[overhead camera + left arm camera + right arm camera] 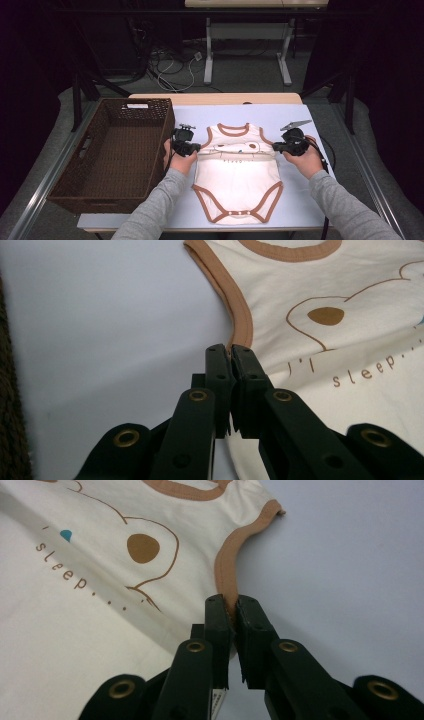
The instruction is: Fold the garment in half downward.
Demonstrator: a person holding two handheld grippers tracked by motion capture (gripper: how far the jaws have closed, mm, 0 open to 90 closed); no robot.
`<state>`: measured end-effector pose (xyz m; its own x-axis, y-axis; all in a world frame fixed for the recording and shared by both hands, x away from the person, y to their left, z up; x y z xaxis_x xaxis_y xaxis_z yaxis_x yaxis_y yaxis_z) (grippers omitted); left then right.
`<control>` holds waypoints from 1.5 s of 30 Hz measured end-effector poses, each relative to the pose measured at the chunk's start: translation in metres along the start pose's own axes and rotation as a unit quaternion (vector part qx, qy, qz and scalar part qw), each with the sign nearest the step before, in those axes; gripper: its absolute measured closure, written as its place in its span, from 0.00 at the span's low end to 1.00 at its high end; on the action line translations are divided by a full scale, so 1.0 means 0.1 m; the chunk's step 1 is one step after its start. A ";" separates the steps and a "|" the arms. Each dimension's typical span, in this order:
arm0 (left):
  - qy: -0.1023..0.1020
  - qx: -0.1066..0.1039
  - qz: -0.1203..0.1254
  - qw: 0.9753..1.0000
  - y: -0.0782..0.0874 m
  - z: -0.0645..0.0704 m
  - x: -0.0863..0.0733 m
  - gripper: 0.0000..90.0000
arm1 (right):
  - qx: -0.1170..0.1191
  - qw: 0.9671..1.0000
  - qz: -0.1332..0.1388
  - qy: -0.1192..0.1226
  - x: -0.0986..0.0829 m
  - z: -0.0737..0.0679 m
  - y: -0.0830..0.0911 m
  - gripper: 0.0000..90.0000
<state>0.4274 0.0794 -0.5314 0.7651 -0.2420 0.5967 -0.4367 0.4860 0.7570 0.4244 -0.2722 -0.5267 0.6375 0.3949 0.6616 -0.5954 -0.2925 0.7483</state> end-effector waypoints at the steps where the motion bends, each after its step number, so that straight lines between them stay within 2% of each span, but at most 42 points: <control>1: -0.001 -0.002 -0.001 1.000 0.01 0.01 -0.03 0.97 | 0.004 1.000 -0.001 -0.002 -0.02 -0.01 0.01 0.94; 11: -0.008 -0.016 -0.007 1.000 0.03 0.01 -0.23 0.96 | 0.016 1.000 -0.010 -0.001 -0.20 -0.05 0.04 0.94; 13: -0.006 -0.019 -0.006 1.000 0.03 0.02 -0.25 0.96 | 0.019 1.000 -0.014 -0.010 -0.22 -0.05 0.04 0.94; 15: -0.015 -0.019 -0.008 1.000 0.03 0.02 -0.26 0.96 | 0.026 1.000 -0.007 -0.015 -0.25 -0.05 0.03 0.94; 16: -0.016 -0.019 -0.009 1.000 0.03 0.02 -0.26 0.96 | 0.023 0.999 -0.017 -0.015 -0.26 -0.05 0.05 0.94; 18: -0.022 -0.017 -0.010 1.000 0.03 0.03 -0.27 0.96 | 0.026 0.999 -0.018 -0.015 -0.28 -0.06 0.05 0.94; 19: -0.017 -0.016 -0.010 1.000 0.02 0.03 -0.28 0.96 | 0.031 0.999 -0.021 -0.016 -0.30 -0.06 0.06 0.94; 24: -0.020 -0.016 -0.013 1.000 0.01 0.02 -0.30 0.95 | 0.038 0.999 -0.026 -0.015 -0.34 -0.09 0.04 0.93; 28: -0.016 -0.018 -0.011 1.000 0.01 0.03 -0.29 0.91 | 0.036 0.999 -0.029 -0.017 -0.34 -0.09 0.04 0.90; 36: -0.005 -0.027 0.005 1.000 0.03 0.06 -0.25 0.75 | 0.035 0.999 -0.019 -0.021 -0.30 -0.08 0.07 0.78; 45: -0.020 -0.024 0.013 0.999 -0.01 0.14 -0.18 0.64 | 0.023 1.000 -0.008 0.000 -0.19 -0.11 0.10 0.69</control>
<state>0.4071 0.0718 -0.5393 0.7343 -0.2615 0.6265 -0.4315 0.5327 0.7281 0.4014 -0.2726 -0.5324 0.6472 0.3999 0.6491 -0.5613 -0.3262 0.7606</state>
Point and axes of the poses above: each handheld gripper's, and its own axes: y roughly backward along the jaws, x roughly out of its top, z roughly to its right, the point moved 2 cm from there along -y, roughly forward along the jaws, and after that the axes turned 6 degrees about -x, right-handed, at the moved point
